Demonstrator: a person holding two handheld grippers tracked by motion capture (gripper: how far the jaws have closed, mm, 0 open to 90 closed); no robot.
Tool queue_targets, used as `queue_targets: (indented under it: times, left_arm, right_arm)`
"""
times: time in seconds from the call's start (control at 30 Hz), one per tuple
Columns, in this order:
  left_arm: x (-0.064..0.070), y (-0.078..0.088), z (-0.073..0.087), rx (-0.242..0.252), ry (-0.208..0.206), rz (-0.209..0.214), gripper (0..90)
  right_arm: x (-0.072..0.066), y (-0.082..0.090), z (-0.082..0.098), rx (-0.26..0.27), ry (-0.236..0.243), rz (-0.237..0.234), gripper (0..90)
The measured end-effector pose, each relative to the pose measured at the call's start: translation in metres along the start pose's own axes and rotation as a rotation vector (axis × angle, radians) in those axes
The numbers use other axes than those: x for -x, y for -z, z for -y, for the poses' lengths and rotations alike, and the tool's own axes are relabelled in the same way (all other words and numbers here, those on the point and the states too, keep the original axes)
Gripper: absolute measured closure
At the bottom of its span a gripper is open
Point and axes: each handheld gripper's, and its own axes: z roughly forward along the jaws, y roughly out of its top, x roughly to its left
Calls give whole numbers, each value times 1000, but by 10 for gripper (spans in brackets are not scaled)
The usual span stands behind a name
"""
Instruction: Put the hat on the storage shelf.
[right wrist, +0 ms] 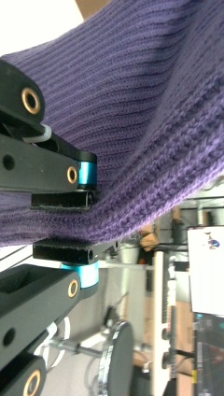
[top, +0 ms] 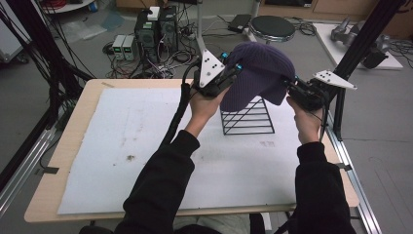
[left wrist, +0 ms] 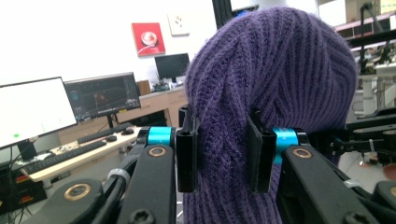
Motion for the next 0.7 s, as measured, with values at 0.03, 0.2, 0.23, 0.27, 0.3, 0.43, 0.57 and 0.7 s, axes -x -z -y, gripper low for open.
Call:
queue_targets:
  times: [0.03, 0.2, 0.23, 0.27, 0.3, 0.43, 0.57, 0.7]
  left_arm:
    - [0, -2, 2, -7, 0, -1, 699]
    - [0, -6, 12, -45, -33, -8, 699]
    - [1, -7, 14, -56, -42, -4, 698]
    - [1, -8, 16, -64, -48, -6, 698]
    - [2, -9, 18, -72, -56, -6, 698]
    - [5, -11, 30, -96, -63, -3, 697]
    - [6, -12, 44, -132, -66, -13, 696]
    - [5, -14, 55, -159, -70, -22, 696]
  right_arm:
    - [1, -1, 2, -19, -4, 6, 791]
    - [5, -5, 12, -62, -3, 14, 790]
    - [5, -6, 14, -72, -4, 16, 789]
    - [6, -7, 17, -88, -7, 18, 788]
    - [7, -9, 20, -99, -10, 22, 788]
    - [9, -12, 30, -127, -14, 39, 788]
    - [10, -15, 37, -165, -16, 54, 787]
    - [11, -19, 46, -192, -1, 66, 786]
